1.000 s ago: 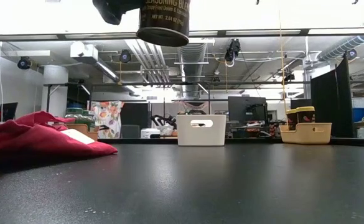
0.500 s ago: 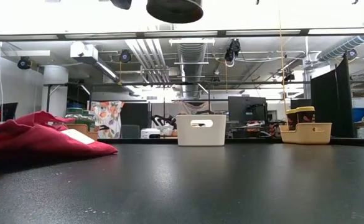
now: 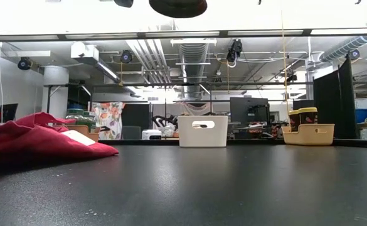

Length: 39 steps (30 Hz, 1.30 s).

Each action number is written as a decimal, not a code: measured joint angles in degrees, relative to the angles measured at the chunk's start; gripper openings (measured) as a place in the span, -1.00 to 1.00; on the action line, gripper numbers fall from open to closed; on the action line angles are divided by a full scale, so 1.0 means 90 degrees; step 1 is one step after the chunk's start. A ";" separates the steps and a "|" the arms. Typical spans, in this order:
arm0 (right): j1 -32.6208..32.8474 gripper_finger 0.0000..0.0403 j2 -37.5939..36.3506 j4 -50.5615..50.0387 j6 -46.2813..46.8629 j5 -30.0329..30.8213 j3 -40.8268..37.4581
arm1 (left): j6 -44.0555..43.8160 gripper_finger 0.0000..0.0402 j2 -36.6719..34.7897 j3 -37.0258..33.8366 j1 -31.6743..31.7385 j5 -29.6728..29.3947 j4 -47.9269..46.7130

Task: Sort spices by type
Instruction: Put the yellow seasoning bottle into the yellow bin

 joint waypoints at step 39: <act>-0.1748 0.09 -0.1988 -0.4913 0.2785 0.0775 0.0539 | 0.1769 0.28 -0.0022 0.0306 0.0321 -0.1109 -0.0391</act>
